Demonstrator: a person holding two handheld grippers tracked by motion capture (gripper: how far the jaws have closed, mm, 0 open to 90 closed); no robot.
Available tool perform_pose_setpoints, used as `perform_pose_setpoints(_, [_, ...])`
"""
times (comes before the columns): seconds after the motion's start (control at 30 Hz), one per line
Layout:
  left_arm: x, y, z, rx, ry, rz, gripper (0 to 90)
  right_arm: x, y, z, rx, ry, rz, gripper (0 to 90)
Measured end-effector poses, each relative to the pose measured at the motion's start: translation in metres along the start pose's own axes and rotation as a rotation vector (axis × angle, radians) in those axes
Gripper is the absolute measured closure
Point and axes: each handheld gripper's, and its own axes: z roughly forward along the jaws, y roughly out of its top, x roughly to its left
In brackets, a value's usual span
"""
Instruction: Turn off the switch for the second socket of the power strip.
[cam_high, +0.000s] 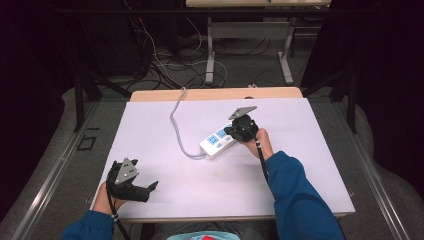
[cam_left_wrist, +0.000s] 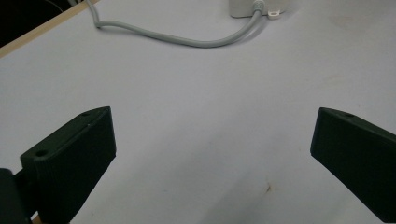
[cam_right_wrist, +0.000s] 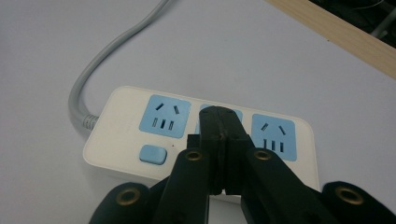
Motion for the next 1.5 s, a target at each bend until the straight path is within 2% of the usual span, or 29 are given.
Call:
perform_pose_setpoints(0.1, [0.0,0.0,0.0,0.0,0.0,0.003,0.0,0.001,-0.001,0.004,-0.009,-0.014,0.015,90.0])
perform_pose_setpoints(0.2, [0.0,0.0,0.0,0.0,0.0,0.002,0.0,0.0,-0.002,0.006,0.019,-0.004,0.016,90.0])
perform_pose_setpoints(0.23, [0.0,0.0,0.0,0.0,0.0,0.001,0.0,0.0,-0.002,0.006,0.042,-0.003,0.017,90.0])
perform_pose_setpoints(0.33, [0.0,0.0,0.0,0.0,0.001,0.004,0.0,0.0,-0.003,0.009,0.046,-0.01,0.018,90.0])
perform_pose_setpoints(0.37, [0.0,0.0,0.0,0.0,-0.001,0.005,0.0,0.0,-0.004,0.009,0.057,-0.006,0.038,90.0])
perform_pose_setpoints(0.5, [0.0,0.0,0.0,0.0,0.0,0.002,0.0,-0.002,-0.005,0.013,0.075,-0.008,0.02,90.0])
perform_pose_setpoints(0.53, [0.0,0.0,0.0,0.0,0.001,0.002,0.0,-0.002,-0.006,0.015,0.062,-0.013,0.019,90.0])
perform_pose_setpoints(0.57, [0.0,0.0,0.0,0.0,0.0,0.002,0.0,-0.002,-0.005,0.012,0.135,-0.01,0.023,90.0])
perform_pose_setpoints(0.63, [0.0,0.0,0.0,0.002,0.001,0.003,0.0,-0.001,-0.007,0.017,0.094,-0.017,0.026,90.0])
perform_pose_setpoints(0.67, [0.0,0.0,0.0,0.001,-0.001,0.005,0.0,-0.001,-0.008,0.017,0.113,-0.02,0.023,90.0])
perform_pose_setpoints(0.73, [0.0,0.0,0.001,0.002,-0.005,0.0,0.0,-0.001,-0.009,0.02,0.118,-0.026,0.019,90.0])
perform_pose_setpoints(0.77, [-0.001,0.0,0.001,0.002,-0.004,-0.002,0.0,-0.002,-0.011,0.023,0.095,-0.036,0.006,90.0])
perform_pose_setpoints(0.8, [-0.001,0.0,0.001,0.003,-0.004,-0.002,0.0,-0.001,-0.011,0.022,0.111,-0.032,0.021,90.0])
perform_pose_setpoints(0.9, [-0.001,0.0,0.001,0.002,-0.004,-0.002,0.0,-0.003,-0.011,0.023,0.101,-0.031,0.004,90.0])
perform_pose_setpoints(0.97, [-0.001,0.0,0.001,0.002,-0.004,-0.002,0.0,-0.002,-0.011,0.022,0.111,-0.034,0.006,90.0])
perform_pose_setpoints(1.0, [-0.001,0.0,0.0,0.008,-0.003,0.006,0.0,-0.002,-0.012,0.024,0.088,-0.035,0.011,90.0])
perform_pose_setpoints(1.03, [0.0,0.001,0.0,0.008,0.001,0.012,0.0,-0.002,-0.012,0.024,0.088,-0.035,0.011,90.0])
perform_pose_setpoints(1.07, [0.0,0.001,0.001,0.006,0.001,0.008,0.0,-0.001,-0.013,0.024,0.083,-0.041,0.032,90.0])
perform_pose_setpoints(1.1, [0.0,0.001,0.001,0.006,0.001,0.008,0.0,-0.002,-0.012,0.022,0.114,-0.037,0.032,90.0])
perform_pose_setpoints(1.13, [0.0,0.001,0.001,0.007,0.001,0.008,0.0,-0.002,-0.013,0.024,0.076,-0.036,0.032,90.0])
perform_pose_setpoints(1.17, [0.0,0.0,0.001,0.005,0.0,0.008,0.0,-0.003,-0.013,0.025,0.073,-0.034,0.022,90.0])
perform_pose_setpoints(1.4, [0.0,0.0,0.001,0.005,0.0,0.009,0.0,0.0,-0.013,0.024,0.083,-0.047,0.041,90.0])
perform_pose_setpoints(1.5, [-0.001,0.0,0.002,0.006,-0.005,0.003,0.0,-0.003,-0.013,0.024,0.077,-0.038,0.019,90.0])
